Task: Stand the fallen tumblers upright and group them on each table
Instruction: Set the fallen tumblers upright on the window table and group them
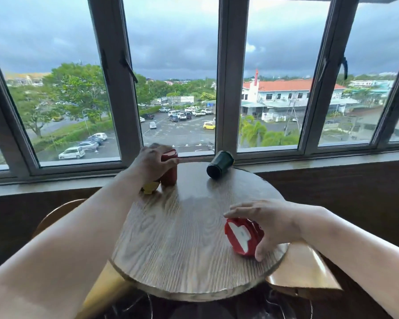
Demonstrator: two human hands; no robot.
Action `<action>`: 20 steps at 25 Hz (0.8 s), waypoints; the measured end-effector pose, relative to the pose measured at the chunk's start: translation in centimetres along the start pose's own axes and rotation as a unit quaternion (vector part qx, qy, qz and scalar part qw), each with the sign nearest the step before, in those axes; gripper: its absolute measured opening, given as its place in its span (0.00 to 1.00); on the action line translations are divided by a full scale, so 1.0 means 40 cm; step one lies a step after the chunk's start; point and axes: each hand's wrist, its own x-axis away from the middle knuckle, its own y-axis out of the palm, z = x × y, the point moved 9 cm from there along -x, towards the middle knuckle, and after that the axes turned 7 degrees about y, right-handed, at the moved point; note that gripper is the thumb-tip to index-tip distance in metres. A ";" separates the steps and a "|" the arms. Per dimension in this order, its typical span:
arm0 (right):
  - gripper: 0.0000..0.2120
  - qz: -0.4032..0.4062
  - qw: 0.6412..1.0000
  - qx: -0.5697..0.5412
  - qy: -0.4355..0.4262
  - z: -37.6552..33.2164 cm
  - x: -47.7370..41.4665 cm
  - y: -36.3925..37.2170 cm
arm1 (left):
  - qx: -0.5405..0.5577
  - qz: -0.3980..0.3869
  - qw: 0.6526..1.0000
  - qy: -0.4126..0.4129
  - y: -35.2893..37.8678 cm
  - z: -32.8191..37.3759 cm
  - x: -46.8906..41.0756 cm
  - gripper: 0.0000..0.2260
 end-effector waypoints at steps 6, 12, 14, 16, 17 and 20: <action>0.53 0.002 0.998 -0.003 0.070 -0.005 0.006 0.012 | -0.044 -0.094 0.993 0.061 0.091 -0.129 -0.211 0.25; 0.49 0.005 0.994 -0.001 0.107 -0.004 -0.010 0.012 | -0.045 -0.100 0.990 0.090 0.141 -0.185 -0.245 0.22; 0.48 0.004 0.993 0.001 0.119 -0.001 -0.014 0.005 | -0.050 -0.082 0.990 0.101 0.135 -0.180 -0.248 0.22; 0.48 0.038 0.988 -0.066 0.134 0.007 -0.041 -0.029 | -0.048 -0.074 0.990 0.106 0.130 -0.181 -0.254 0.22; 0.47 0.070 0.979 -0.133 0.142 0.015 -0.070 -0.050 | -0.045 -0.073 0.991 0.106 0.129 -0.181 -0.257 0.22; 0.46 0.204 0.924 -0.272 0.176 0.051 -0.184 -0.107 | -0.047 -0.069 0.991 0.107 0.128 -0.171 -0.250 0.23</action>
